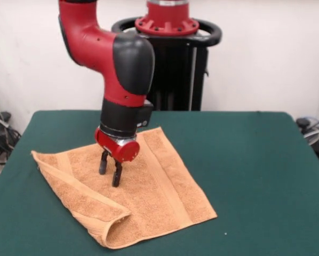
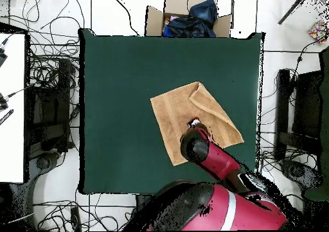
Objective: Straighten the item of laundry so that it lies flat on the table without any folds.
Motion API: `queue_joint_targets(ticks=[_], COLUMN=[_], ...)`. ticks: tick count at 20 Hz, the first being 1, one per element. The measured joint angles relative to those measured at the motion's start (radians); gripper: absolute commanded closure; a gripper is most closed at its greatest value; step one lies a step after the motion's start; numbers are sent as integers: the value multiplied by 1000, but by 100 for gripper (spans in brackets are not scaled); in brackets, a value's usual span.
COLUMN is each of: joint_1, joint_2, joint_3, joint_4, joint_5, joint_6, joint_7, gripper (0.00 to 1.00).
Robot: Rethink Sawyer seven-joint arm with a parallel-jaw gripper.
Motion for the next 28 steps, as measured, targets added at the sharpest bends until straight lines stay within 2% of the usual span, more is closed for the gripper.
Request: queue_joint_targets(ticks=[4, 5, 9, 13, 21, 24, 28], joint_1=[113, 169, 237, 248, 253, 276, 354], joint_2=[17, 24, 33, 45, 55, 67, 102], joint_3=[-103, -149, -204, -227, -245, -260, -310], joint_4=[-32, -47, -63, -70, -72, -73, -72], joint_5=[49, 65, 69, 69, 78, 105, 193], joint_6=[63, 108, 205, 270, 278, 269, 228], joint_7=[0, 0, 0, 0, 0, 0, 1], gripper=[0, 0, 0, 0, 0, 0, 0])
